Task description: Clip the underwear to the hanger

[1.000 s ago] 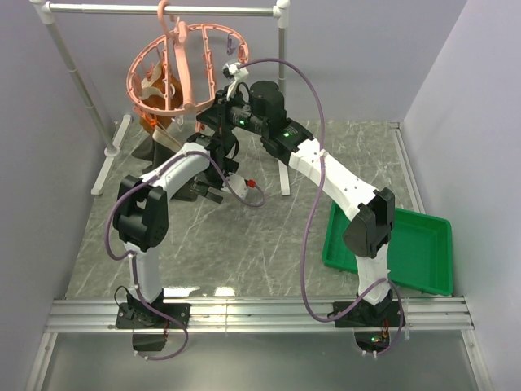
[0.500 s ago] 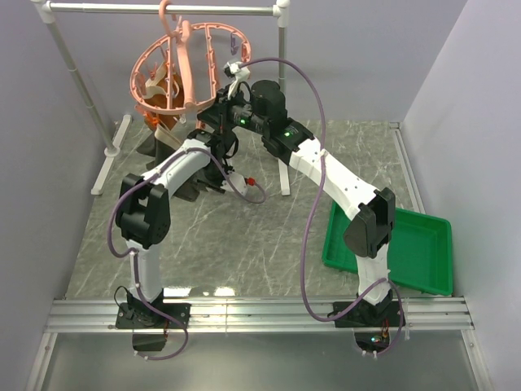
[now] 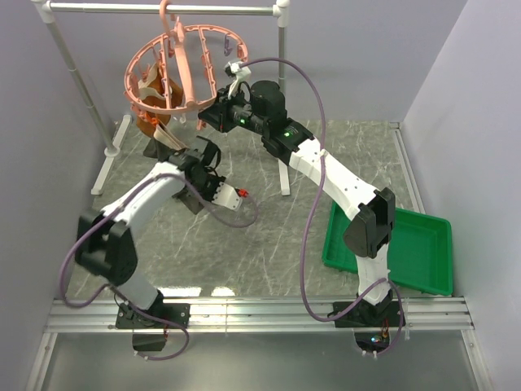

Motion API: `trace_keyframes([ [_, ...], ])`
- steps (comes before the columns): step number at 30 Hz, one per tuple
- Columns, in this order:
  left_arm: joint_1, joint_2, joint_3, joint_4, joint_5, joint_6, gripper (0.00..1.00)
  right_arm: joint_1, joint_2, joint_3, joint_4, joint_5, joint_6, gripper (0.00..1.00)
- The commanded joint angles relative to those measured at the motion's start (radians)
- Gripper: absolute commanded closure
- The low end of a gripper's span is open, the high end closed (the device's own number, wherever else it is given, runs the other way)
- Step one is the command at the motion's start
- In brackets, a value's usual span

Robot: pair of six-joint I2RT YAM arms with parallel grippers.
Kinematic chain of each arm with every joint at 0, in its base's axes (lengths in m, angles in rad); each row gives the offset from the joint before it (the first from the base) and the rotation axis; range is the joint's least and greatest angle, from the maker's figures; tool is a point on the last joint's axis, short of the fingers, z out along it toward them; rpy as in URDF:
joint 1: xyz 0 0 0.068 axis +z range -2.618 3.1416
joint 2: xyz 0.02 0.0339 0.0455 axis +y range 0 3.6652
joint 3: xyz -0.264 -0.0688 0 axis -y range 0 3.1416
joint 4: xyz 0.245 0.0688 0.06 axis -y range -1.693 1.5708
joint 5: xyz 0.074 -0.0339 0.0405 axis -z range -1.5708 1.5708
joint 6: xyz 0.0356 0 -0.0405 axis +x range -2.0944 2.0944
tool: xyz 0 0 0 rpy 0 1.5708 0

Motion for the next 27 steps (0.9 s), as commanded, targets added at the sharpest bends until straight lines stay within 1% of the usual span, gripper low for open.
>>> trace_keyframes([
  [1, 0.003, -0.143, -0.099, 0.155, 0.157, 0.016, 1.00, -0.009, -0.045, 0.025, 0.027, 0.025, 0.014, 1.00],
  [4, 0.014, -0.207, -0.146, 0.224, 0.226, -0.058, 1.00, -0.016, -0.042, 0.030, 0.025, 0.026, 0.023, 1.00],
  [5, 0.020, -0.221, -0.154, 0.239, 0.246, -0.108, 1.00, -0.017, -0.040, 0.031, 0.027, 0.025, 0.024, 1.00],
  [9, 0.052, -0.282, -0.199, 0.330, 0.310, -0.225, 1.00, -0.023, -0.043, 0.030, 0.027, 0.013, 0.035, 1.00],
  [13, 0.132, -0.327, -0.207, 0.377, 0.407, -0.310, 1.00, -0.028, -0.049, 0.018, 0.031, -0.004, 0.043, 1.00],
  [16, 0.187, -0.329, -0.173, 0.354, 0.487, -0.343, 1.00, -0.034, -0.054, 0.007, 0.037, -0.015, 0.046, 1.00],
  [18, 0.210, -0.310, -0.142, 0.295, 0.536, -0.351, 1.00, -0.037, -0.057, -0.001, 0.039, -0.026, 0.048, 1.00],
  [21, 0.239, -0.289, -0.079, 0.197, 0.574, -0.330, 1.00, -0.042, -0.066, -0.019, 0.053, -0.032, 0.052, 1.00],
  [27, 0.282, -0.267, -0.010, 0.146, 0.625, -0.374, 1.00, -0.051, -0.074, -0.038, 0.066, -0.046, 0.064, 1.00],
])
